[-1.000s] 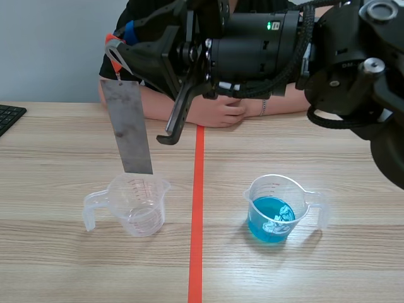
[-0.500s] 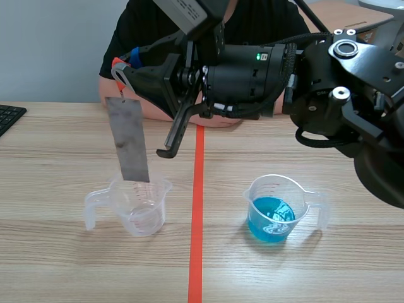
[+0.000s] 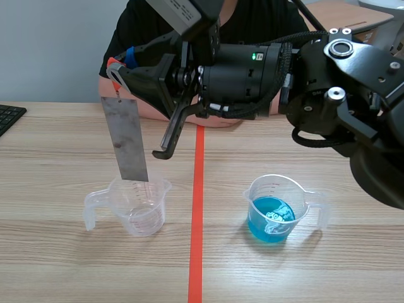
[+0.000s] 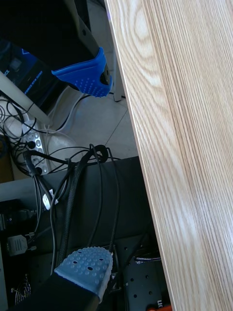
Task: Do the redox reaction experiment.
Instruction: 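Put the plate into the left beaker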
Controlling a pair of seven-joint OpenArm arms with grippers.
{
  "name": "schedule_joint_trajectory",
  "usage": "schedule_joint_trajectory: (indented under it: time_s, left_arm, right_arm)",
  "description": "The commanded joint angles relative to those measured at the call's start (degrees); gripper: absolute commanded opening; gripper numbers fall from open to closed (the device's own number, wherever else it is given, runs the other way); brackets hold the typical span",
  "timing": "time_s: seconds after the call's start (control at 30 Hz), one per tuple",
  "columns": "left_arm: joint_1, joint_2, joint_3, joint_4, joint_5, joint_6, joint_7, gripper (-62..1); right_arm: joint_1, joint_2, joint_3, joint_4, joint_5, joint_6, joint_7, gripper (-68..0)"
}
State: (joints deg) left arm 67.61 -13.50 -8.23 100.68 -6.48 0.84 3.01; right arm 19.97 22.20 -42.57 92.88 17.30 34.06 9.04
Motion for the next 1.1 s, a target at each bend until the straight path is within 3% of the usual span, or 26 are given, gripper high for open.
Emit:
schedule_joint_trajectory:
  time_s: [0.0,0.33,0.73,0.97,1.07]
  left_arm:
    - [0.0,0.28,0.17,0.42,-0.11,-0.13,-0.52,1.4]
    - [0.0,0.28,0.17,0.42,-0.11,-0.13,-0.52,1.4]
    - [0.0,0.28,0.17,0.42,-0.11,-0.13,-0.52,1.4]
    - [0.0,0.26,0.17,0.42,-0.11,-0.13,-0.52,1.4]
    - [0.0,0.26,0.17,0.42,-0.11,-0.13,-0.52,1.4]
  right_arm:
    - [0.79,-0.79,-0.15,0.61,0.7,-0.17,0.48,-65.8]
    - [0.79,-3.54,-2.82,-4.44,-0.81,-0.17,0.13,-65.8]
    - [0.66,-6.86,-4.02,-12.72,-6.86,0.04,0.59,-65.3]
    - [0.66,-7.45,-4.02,-14.1,-8.15,0.48,0.57,-55.9]
    - [0.66,-7.45,-4.02,-14.1,-8.15,2.25,0.57,-51.7]
